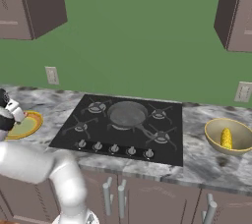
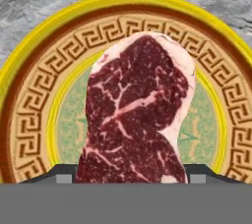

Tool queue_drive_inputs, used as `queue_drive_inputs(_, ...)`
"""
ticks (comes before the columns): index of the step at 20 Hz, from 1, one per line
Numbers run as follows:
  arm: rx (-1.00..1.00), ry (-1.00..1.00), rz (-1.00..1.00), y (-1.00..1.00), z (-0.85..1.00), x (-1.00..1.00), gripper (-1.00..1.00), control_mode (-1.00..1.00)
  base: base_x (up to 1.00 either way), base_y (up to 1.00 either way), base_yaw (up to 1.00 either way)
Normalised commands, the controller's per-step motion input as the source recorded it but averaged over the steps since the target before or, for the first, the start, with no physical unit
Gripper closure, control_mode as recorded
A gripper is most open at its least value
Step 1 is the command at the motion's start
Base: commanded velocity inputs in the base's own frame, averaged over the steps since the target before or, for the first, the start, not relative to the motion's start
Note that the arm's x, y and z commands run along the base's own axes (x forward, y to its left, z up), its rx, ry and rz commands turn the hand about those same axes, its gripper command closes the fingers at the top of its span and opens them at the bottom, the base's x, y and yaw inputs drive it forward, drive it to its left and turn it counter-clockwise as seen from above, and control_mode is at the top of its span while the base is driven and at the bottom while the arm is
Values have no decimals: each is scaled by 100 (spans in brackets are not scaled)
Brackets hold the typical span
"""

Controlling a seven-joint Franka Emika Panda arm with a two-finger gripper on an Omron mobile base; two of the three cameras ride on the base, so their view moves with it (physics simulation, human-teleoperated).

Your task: Place the steak on the plate and place the corn on the same plate.

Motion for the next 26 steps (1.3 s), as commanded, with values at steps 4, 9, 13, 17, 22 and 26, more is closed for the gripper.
queue_drive_inputs(4, 0, 9, 0, 22, -16, 11, -100, -100, 0, 0, 0)
queue_drive_inputs(9, 0, 0, 0, 4, -8, 6, -100, -100, 0, 0, 0)
queue_drive_inputs(13, 0, 0, 0, 0, 0, 0, -100, -100, 0, 0, 0)
queue_drive_inputs(17, 0, 0, 0, 0, 0, 1, -100, -100, 0, 0, 0)
queue_drive_inputs(22, 0, -1, 0, -28, 11, -44, -100, -100, 0, 0, 0)
queue_drive_inputs(26, 0, -15, 1, -99, 2, -100, -100, -100, 0, 0, 0)
